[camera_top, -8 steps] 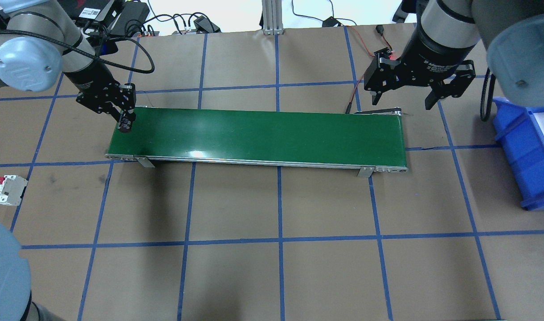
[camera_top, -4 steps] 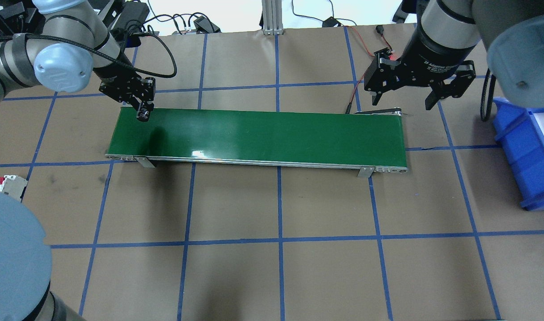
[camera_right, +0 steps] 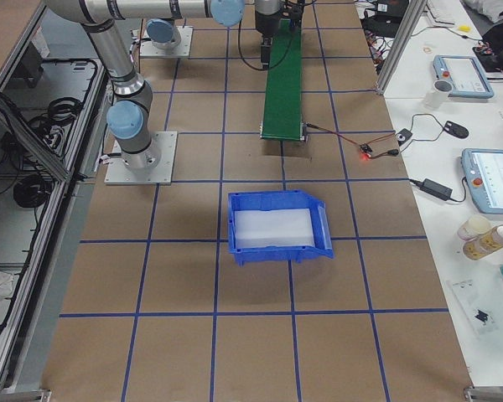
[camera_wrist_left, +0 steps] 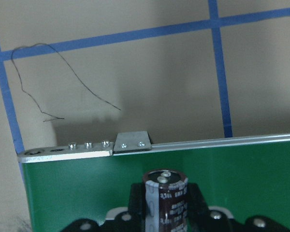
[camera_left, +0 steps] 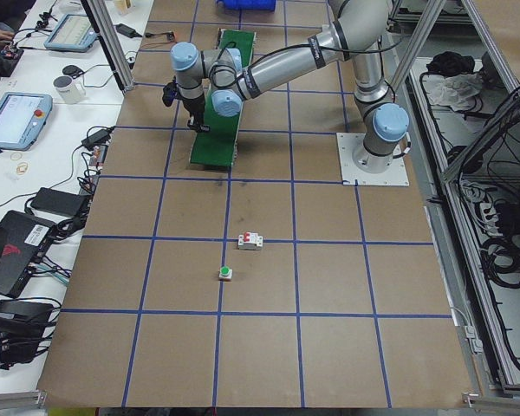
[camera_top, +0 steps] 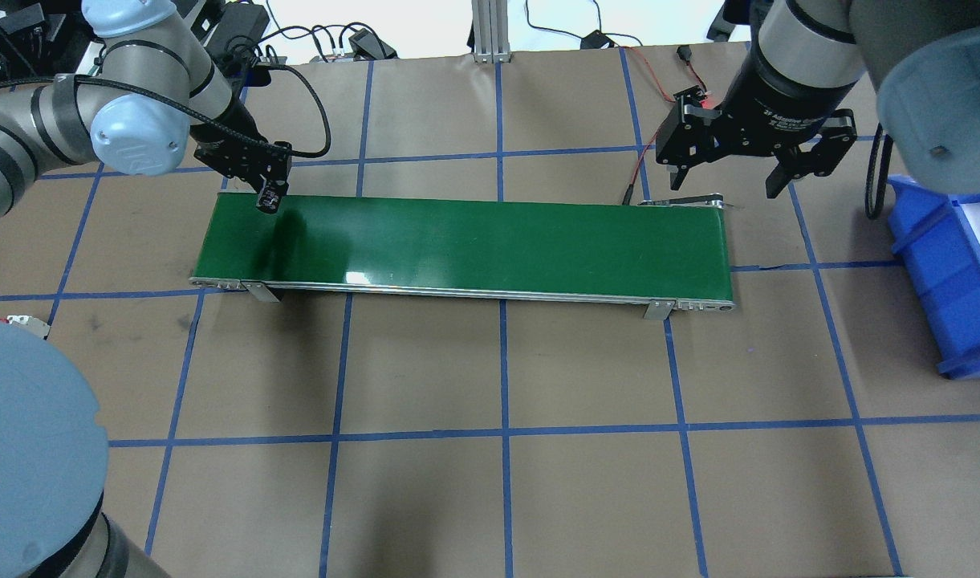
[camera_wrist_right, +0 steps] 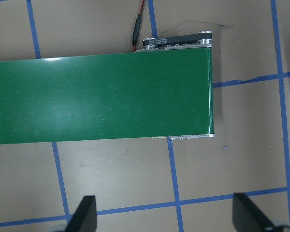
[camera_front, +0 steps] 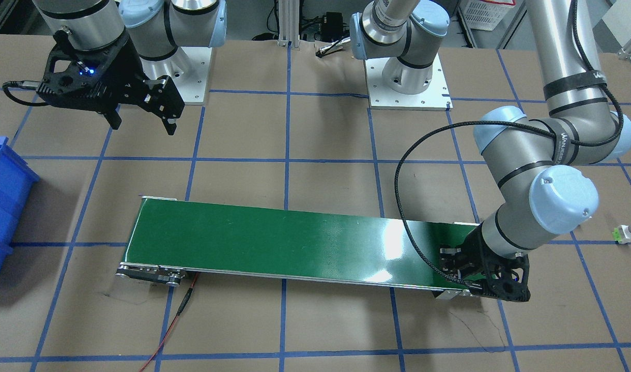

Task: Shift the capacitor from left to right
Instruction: 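Lower the capacitor onto the belt and open the left gripper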

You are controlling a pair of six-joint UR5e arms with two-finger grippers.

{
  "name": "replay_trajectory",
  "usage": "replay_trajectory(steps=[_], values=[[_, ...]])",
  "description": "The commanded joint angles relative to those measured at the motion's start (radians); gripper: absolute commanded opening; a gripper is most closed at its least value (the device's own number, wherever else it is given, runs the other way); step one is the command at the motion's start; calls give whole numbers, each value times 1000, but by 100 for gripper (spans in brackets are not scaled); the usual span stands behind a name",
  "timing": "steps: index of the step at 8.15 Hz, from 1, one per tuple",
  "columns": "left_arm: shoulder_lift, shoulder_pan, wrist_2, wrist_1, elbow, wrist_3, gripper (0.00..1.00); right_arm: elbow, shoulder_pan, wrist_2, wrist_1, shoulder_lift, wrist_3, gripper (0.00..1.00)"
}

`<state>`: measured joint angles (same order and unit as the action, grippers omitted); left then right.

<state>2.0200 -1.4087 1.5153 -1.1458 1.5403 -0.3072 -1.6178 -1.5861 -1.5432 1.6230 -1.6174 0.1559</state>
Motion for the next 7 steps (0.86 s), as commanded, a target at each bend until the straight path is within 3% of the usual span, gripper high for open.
replay_trajectory(steps=[1, 5, 7], values=[[-4, -4, 0, 9, 29, -24, 0, -1, 0, 0, 0, 1, -1, 100], [-20, -3, 0, 11, 86, -18, 0, -1, 0, 0, 0, 1, -1, 100], [-32, -3, 3, 11, 84, -3, 36, 1, 0, -2, 0, 1, -1, 100]])
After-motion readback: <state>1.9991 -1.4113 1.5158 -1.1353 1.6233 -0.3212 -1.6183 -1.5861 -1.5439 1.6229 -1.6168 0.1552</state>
